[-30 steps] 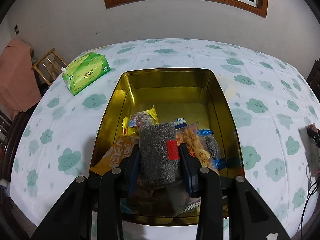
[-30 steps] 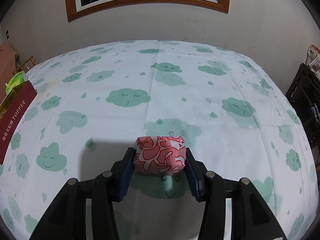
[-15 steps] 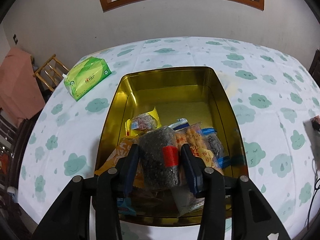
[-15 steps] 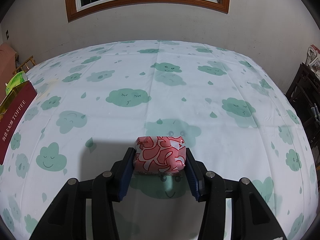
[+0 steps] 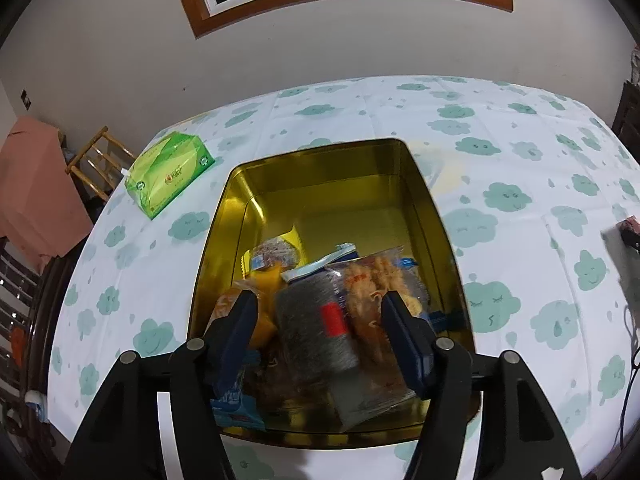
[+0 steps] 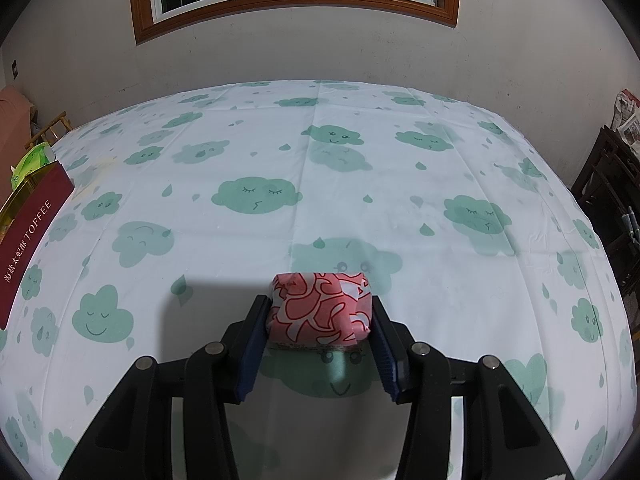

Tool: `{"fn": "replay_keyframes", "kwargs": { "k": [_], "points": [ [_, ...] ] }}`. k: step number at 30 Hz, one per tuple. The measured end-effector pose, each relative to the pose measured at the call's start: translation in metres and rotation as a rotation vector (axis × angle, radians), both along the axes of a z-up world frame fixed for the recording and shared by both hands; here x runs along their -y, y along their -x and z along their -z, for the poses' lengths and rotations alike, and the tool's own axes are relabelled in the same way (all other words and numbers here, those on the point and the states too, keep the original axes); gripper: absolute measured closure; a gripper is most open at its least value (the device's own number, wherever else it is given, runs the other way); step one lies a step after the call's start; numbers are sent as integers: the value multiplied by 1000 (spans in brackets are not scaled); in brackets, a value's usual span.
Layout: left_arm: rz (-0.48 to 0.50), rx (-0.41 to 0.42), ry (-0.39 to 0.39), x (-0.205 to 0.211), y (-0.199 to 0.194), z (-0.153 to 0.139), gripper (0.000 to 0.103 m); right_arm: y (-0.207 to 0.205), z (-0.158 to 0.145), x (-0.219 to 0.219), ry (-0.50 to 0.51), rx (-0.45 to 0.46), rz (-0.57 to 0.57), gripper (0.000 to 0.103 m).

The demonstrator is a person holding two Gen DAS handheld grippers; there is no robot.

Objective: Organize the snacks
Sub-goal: 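Lower the dark candy packet into the tin and open the left tool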

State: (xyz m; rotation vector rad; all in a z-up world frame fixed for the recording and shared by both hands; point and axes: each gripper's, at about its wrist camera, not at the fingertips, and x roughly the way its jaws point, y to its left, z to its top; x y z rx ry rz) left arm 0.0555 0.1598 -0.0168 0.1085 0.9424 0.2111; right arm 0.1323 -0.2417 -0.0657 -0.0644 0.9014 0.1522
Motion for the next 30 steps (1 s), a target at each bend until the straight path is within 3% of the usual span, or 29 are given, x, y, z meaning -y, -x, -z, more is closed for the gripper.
{"fn": "replay_keyframes", "kwargs": {
  "k": [15, 30],
  "points": [
    [5, 19, 23, 15, 9, -15, 34, 0, 0, 0, 2, 0, 0, 54],
    [-80, 32, 93, 1, 24, -23, 33, 0, 0, 0, 5, -1, 18, 55]
  ]
}}
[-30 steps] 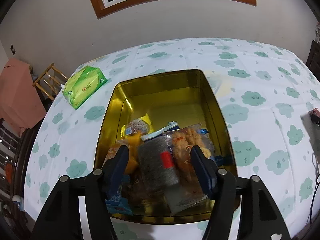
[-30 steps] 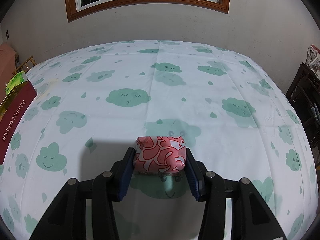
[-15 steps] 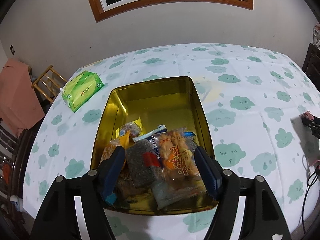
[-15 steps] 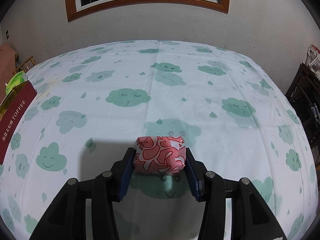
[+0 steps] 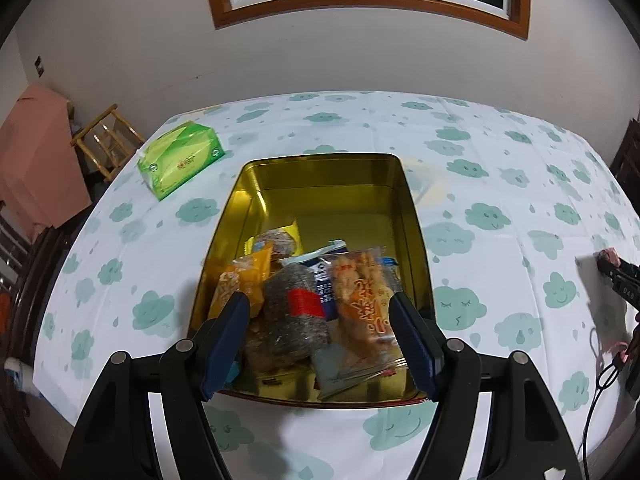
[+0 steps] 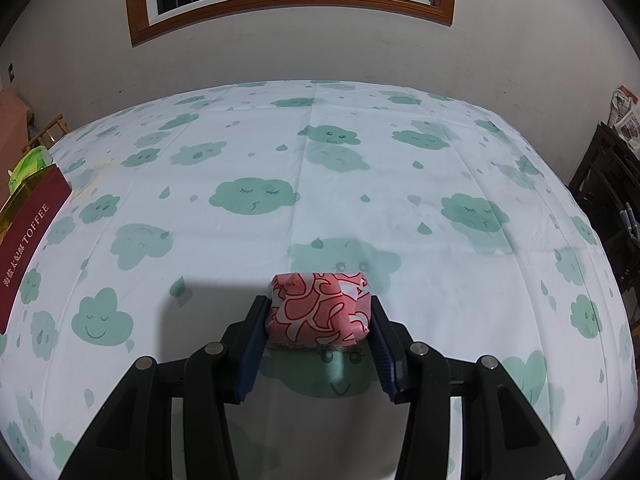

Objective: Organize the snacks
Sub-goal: 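Lower the dark candy packet into the tin and open the left tool, then carry the pink candy block over the tin with the right tool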

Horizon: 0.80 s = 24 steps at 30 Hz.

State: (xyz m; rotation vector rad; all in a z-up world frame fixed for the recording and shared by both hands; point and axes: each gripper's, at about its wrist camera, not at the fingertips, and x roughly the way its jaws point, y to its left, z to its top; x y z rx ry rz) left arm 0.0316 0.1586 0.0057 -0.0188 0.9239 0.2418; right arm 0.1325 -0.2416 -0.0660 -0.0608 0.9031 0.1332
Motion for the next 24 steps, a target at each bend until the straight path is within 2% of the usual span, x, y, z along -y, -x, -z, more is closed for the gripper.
{"fn": "replay_keyframes", "kwargs": {
  "k": [13, 20, 24],
  "points": [
    [-58, 2, -3, -22, 13, 4, 33, 1, -5, -3, 10, -38, 119, 56],
    [-84, 5, 18, -33, 19, 8, 31, 11, -20, -23, 4, -31, 112, 56],
    [-90, 4, 14, -37, 21, 9, 31, 18, -30, -44, -3, -21, 66, 56]
  ]
}}
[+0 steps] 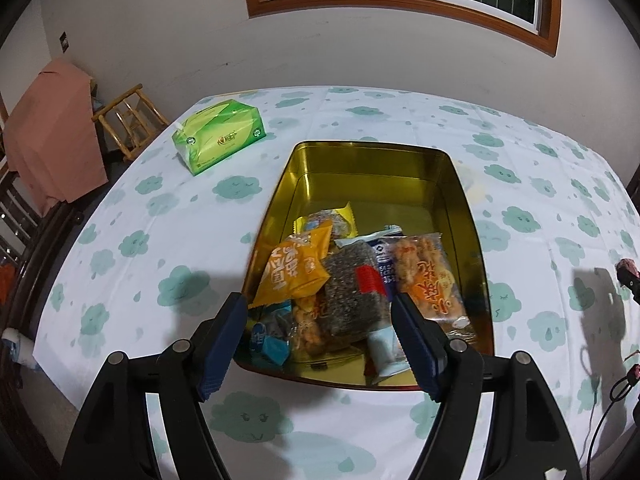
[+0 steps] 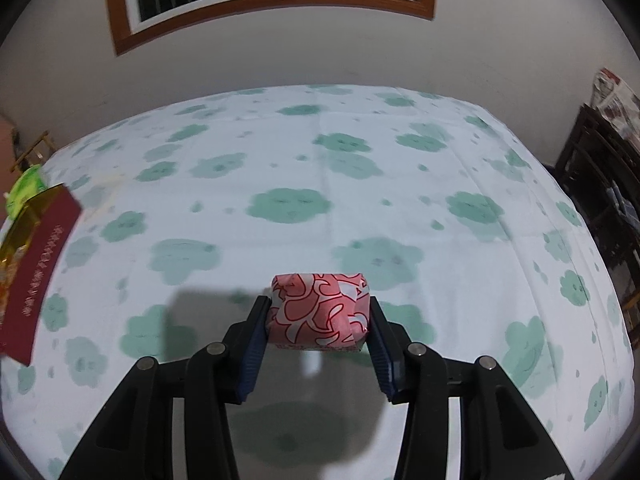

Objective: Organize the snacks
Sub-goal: 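Carry the pink candy block over the tin with the right tool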

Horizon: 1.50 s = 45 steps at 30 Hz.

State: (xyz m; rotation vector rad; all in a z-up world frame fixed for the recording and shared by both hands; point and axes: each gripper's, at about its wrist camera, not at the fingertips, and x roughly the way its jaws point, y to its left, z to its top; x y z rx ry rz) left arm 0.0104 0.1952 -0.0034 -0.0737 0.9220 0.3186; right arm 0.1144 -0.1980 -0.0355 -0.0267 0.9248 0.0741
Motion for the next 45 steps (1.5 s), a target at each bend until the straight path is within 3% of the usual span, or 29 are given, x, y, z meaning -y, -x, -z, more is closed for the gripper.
{"fn": "replay_keyframes", "kwargs": {
  "k": [11, 28, 45],
  "points": [
    [-40, 3, -10, -21, 10, 1, 31, 26, -30, -97, -45, 41, -210, 56],
    [-117, -11, -9, -61, 28, 4, 30, 61, -48, -232, -109, 39, -506, 56],
    [-140, -25, 2, -81, 38, 10, 29, 61, -30, -305, -64, -2, -617, 56]
  ]
}}
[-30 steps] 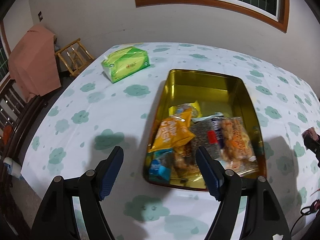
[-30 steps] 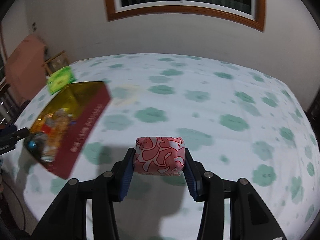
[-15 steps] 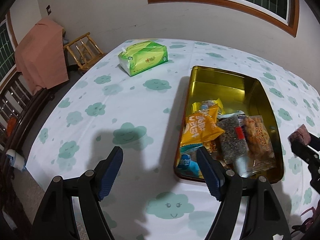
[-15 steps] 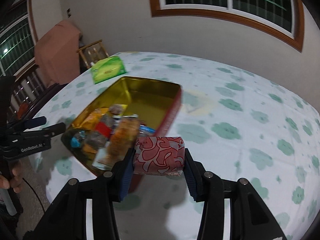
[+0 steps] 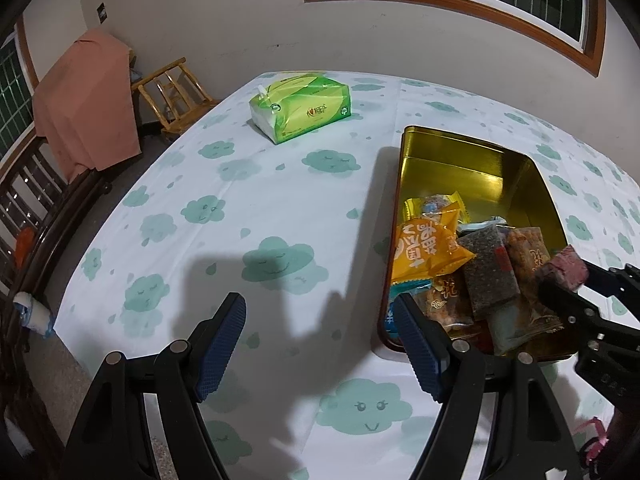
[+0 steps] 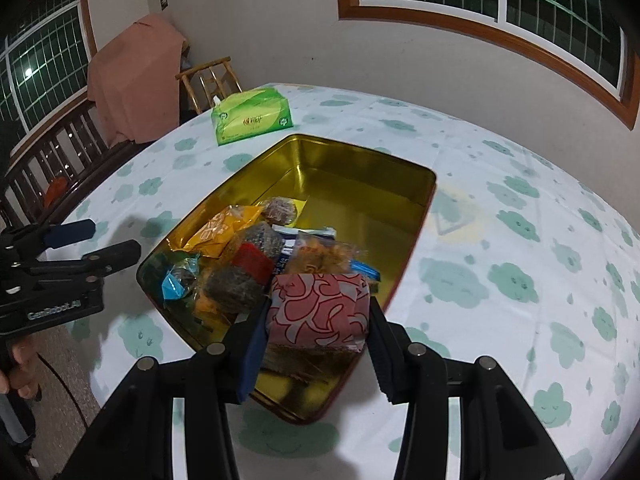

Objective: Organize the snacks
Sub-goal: 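Carry the pink candy block over the tin with the right tool, then lower the pink block into the tin and open the right tool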

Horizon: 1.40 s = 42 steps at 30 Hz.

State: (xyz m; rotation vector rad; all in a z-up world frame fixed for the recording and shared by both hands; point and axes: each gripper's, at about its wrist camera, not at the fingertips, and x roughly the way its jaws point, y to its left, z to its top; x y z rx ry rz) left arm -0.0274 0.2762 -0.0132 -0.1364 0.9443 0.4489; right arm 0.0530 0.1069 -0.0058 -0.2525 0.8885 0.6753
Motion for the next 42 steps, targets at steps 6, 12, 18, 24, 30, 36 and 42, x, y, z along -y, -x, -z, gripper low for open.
{"fn": "replay_keyframes", "kwargs": {
  "k": [6, 12, 18, 24, 30, 36, 42],
  "points": [
    [-12, -2, 11, -7, 2, 3, 29, -7, 6, -15, 32, 30, 4, 56],
    [-18, -6, 16, -11, 4, 4, 28, -18, 8, -27, 34, 38, 26, 56],
    [-18, -8, 17, -10, 5, 5, 28, -25, 9, -34, 37, 41, 50, 56],
    [-11, -6, 13, -6, 6, 4, 28, -25, 11, -33, 27, 25, 73, 54],
    [-1, -6, 6, 0, 6, 1, 28, -22, 9, -34, 43, 33, 79, 43],
    [3, -10, -4, 6, 6, -1, 25, -15, -2, -26, 0, 51, 97, 30],
    [13, -14, -7, 12, 6, -2, 24, -1, -13, -20, -6, 80, 102, 23]
  ]
}}
